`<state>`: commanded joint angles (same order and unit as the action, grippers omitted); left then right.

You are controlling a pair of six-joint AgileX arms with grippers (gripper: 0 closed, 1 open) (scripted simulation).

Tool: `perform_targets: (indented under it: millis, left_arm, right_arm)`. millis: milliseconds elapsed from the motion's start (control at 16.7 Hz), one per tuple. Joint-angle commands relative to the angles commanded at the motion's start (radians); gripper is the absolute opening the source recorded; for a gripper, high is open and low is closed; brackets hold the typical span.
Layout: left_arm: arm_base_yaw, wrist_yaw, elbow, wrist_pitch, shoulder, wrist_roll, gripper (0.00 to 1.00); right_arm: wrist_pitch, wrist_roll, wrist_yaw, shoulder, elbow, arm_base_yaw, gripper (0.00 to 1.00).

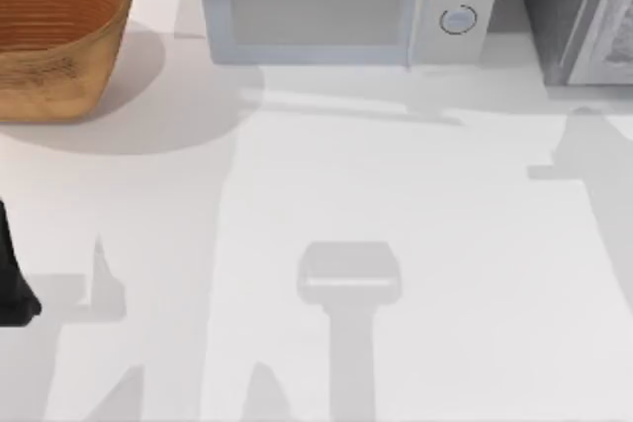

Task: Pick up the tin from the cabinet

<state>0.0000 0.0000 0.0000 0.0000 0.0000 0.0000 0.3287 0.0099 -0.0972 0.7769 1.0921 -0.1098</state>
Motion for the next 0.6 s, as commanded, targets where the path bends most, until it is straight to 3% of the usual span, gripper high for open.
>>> perform_targets:
  millis: [360, 600]
  left_arm:
    - [0.000, 0.000, 0.000, 0.000, 0.000, 0.000, 1.00]
    - [0.000, 0.000, 0.000, 0.000, 0.000, 0.000, 1.00]
  right_arm:
    - [-0.168, -0.005, 0.051, -0.422, -0.670, 0.055, 0.00]
    - [-0.274, -0.008, 0.081, -0.656, -0.962, 0.091, 0.00]
